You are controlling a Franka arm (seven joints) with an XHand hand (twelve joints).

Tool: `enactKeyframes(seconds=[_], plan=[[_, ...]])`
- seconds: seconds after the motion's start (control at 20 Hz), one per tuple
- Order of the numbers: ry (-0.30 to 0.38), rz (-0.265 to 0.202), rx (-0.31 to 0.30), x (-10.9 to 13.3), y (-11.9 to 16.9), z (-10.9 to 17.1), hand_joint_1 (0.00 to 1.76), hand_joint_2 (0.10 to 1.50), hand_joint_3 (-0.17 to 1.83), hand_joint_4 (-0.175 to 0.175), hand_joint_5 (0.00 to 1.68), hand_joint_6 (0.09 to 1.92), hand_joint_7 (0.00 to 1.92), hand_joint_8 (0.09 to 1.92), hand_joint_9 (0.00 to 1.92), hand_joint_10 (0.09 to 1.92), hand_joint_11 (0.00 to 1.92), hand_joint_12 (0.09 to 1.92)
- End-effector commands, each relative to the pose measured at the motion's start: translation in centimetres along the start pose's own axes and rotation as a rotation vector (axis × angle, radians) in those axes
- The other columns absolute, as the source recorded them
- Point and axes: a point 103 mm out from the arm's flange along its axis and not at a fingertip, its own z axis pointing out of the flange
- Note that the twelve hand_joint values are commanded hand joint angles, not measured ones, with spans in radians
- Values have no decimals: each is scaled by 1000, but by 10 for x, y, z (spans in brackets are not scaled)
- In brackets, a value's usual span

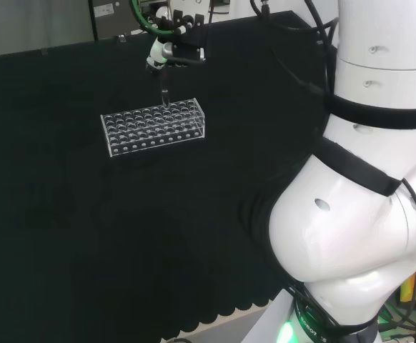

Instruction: Put the test tube back in the rack.

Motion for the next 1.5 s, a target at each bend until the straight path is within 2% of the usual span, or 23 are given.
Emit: enactKeyframes(seconds=[0.05,0.5,1.5], plan=[[4,-1,8,2,9,8,1226,695,563,-175,1317,539,1716,502,1640,712,1304,870],[23,15,39,-7,22,18,1226,694,564,-175,1317,540,1716,503,1639,712,1303,870],[54,41,52,-27,31,36,1226,693,566,-175,1317,542,1715,505,1639,714,1304,870]])
